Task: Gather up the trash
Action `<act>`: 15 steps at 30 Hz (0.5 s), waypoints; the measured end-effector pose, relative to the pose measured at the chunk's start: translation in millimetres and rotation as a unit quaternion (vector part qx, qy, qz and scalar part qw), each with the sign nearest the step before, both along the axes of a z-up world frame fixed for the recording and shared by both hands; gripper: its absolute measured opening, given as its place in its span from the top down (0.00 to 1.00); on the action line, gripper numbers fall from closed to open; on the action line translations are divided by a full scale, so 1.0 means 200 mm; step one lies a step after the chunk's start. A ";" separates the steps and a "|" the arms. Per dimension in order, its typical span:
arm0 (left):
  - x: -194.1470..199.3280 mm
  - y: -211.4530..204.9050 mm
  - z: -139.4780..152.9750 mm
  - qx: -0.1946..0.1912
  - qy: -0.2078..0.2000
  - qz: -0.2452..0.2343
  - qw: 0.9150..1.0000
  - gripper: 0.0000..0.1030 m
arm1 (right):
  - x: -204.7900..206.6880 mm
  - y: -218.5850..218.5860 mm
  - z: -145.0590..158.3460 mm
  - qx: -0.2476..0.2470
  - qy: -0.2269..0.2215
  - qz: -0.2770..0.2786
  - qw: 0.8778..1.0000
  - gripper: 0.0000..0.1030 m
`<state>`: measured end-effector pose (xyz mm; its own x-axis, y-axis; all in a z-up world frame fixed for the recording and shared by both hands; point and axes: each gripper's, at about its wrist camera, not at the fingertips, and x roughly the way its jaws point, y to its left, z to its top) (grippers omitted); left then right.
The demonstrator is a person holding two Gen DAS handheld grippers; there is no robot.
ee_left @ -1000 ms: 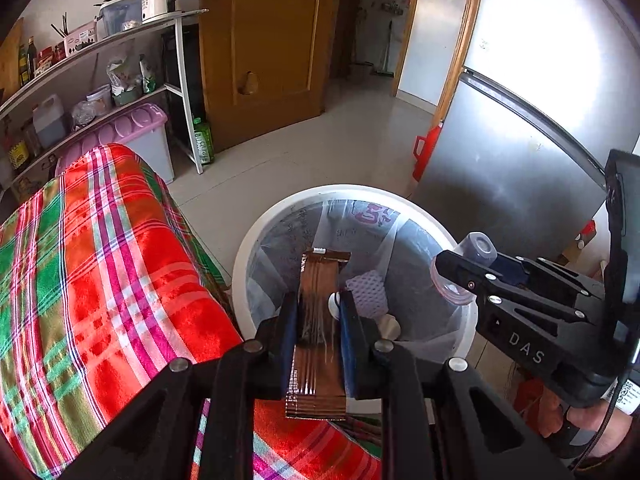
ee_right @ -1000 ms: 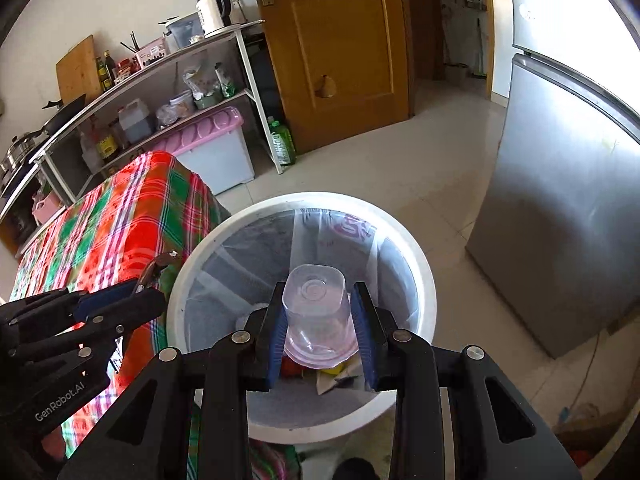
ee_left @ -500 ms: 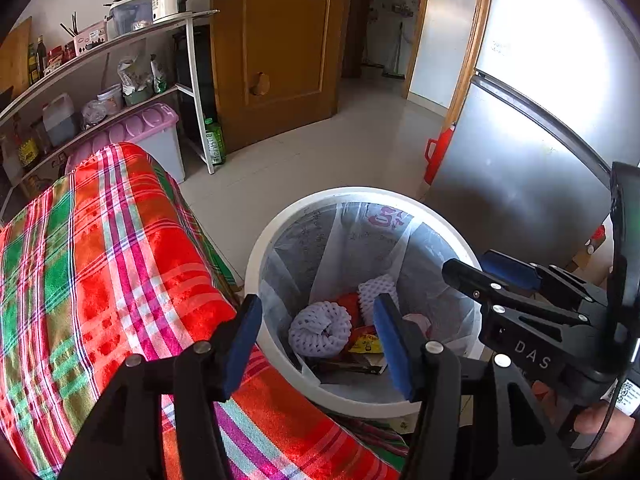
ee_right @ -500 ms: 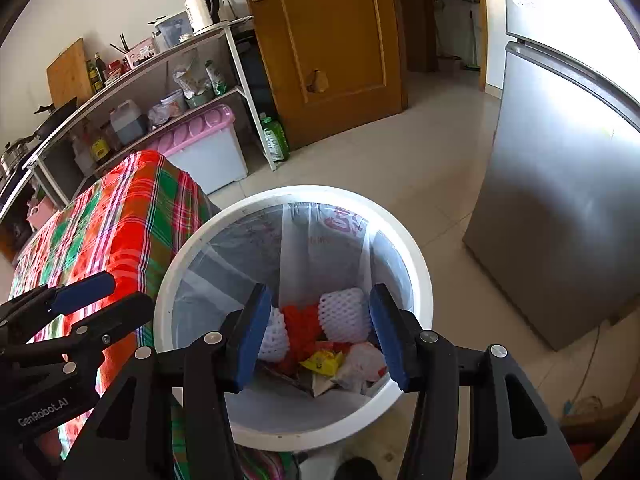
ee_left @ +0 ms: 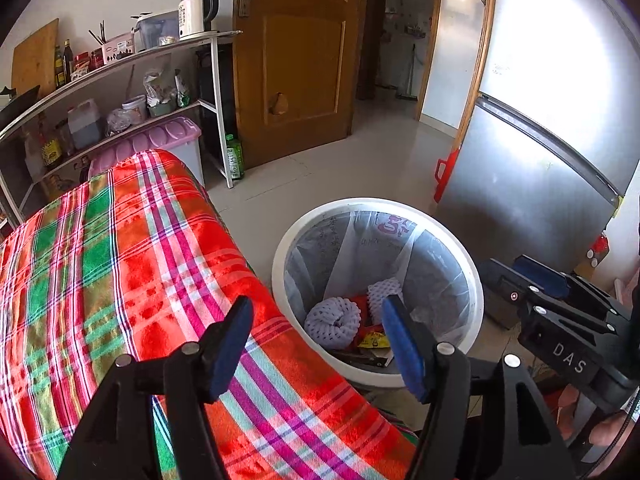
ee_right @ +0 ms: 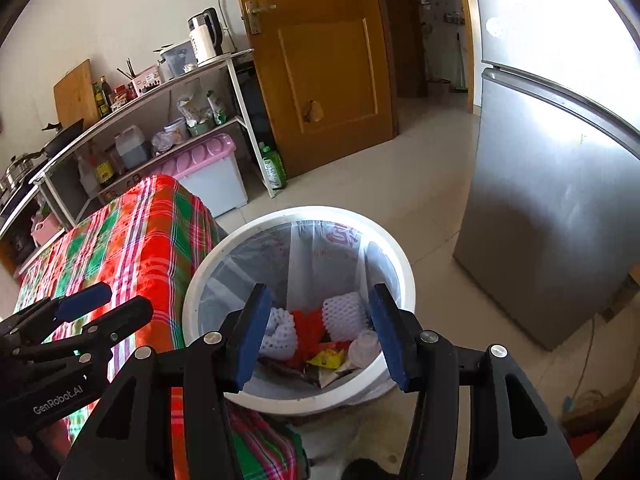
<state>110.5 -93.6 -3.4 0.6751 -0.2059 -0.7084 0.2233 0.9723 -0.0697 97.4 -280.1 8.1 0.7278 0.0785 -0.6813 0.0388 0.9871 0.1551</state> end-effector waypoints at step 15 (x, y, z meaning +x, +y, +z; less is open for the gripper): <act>-0.26 0.07 0.07 0.020 -0.048 0.022 0.998 0.28 | -0.33 0.09 0.08 -0.033 -0.039 -0.018 0.999 0.49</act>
<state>58.1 -80.6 10.2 0.7481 -0.1471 -0.6471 0.1835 0.9830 -0.0113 30.6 -262.5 24.4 0.7803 0.0081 -0.6253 0.0642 0.9936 0.0929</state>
